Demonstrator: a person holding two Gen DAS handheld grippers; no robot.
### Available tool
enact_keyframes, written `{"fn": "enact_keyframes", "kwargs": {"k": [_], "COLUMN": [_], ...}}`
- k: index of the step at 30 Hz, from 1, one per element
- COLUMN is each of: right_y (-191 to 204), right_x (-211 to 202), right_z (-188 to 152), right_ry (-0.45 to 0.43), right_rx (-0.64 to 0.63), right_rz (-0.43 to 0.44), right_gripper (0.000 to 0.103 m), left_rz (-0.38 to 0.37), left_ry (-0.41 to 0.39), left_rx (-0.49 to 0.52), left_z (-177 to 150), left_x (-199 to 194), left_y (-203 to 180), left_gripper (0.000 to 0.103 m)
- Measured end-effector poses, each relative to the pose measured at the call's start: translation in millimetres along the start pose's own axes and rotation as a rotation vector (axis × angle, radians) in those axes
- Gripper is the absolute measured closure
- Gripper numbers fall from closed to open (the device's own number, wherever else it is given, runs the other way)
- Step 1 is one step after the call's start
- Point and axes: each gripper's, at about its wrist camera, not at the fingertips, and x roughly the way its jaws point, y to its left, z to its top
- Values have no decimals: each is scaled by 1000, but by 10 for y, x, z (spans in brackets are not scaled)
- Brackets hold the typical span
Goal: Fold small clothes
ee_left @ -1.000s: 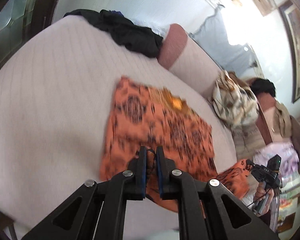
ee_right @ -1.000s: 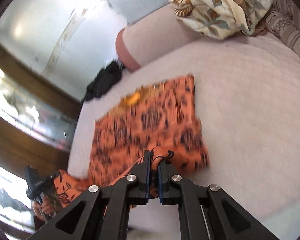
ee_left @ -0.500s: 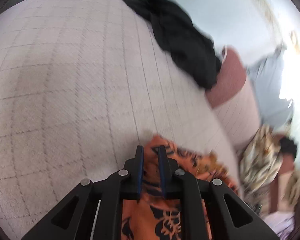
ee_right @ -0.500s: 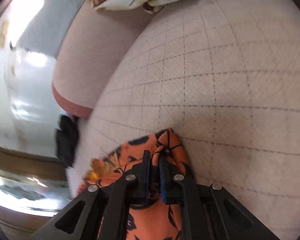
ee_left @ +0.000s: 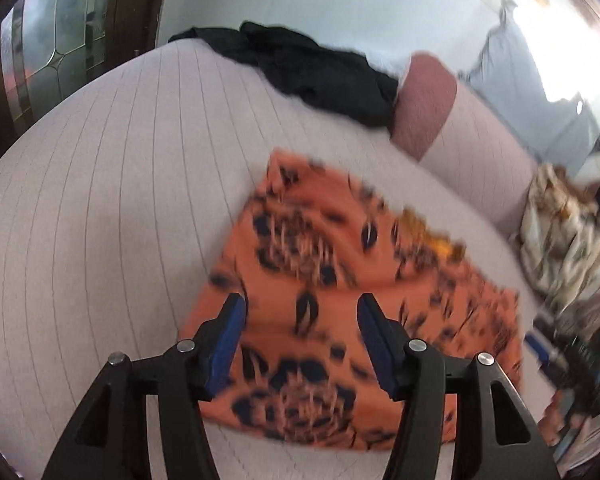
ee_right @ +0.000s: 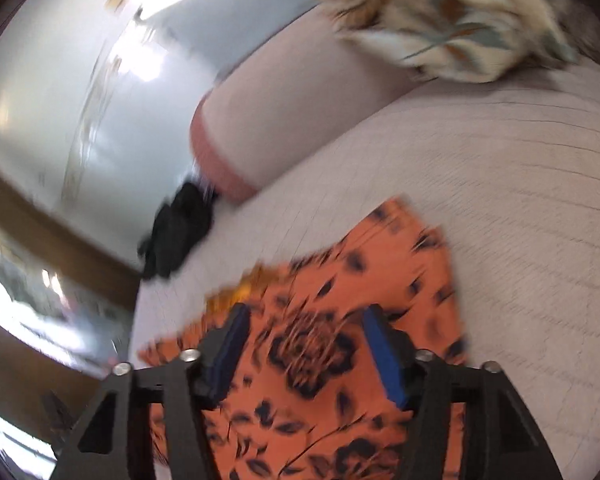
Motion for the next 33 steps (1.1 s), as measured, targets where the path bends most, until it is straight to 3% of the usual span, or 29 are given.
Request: {"fn": "enact_keyframes", "kwargs": {"k": [2,7,12,15,16,18,20,24,25,27,29,33], "right_y": [344,1250,2086,2366,2433,2566,2583,2717,2777,2889,3048,3358], "right_x": [194,787,1409,2016,2200,2351,2429,2153,2077,2002,2061,2294], "right_z": [-233,-626,-882,-1027,-1048,-956,-821,-629,-619,-646,-711,-979], "right_ry": [60,172,320,456,457,355,330,227,221,251,310,360], "right_rx": [-109,-305,-445,-499,-533,-572,-496,-445,-452,-474,-529,-677], "right_rz": [-25,3,40,-49,-93,-127,-153,-63,-31,29,50,-20], "right_gripper": [55,56,56,55,55,56,56,53,41,26,26,26], "left_rz": [82,97,25,-11,-16,1,28,61,72,73,76,88], "left_ry": [34,22,43,56,57,50,30,25,30,48,60,65], "left_rx": [-32,-50,-77,-97,-109,-136,-165,-251,-270,-290,-292,-271], "left_z": [-155,-164,-107,-84,-80,-56,-42,-52,-68,-73,-96,-86], "left_x": [127,147,109,79,111,61,2,-71,-75,33,27,39], "left_y": [72,117,266,401,400,469,554,800,859,873,920,935], "left_gripper": [44,44,44,44,44,44,44,44,44,44,44,44]}}
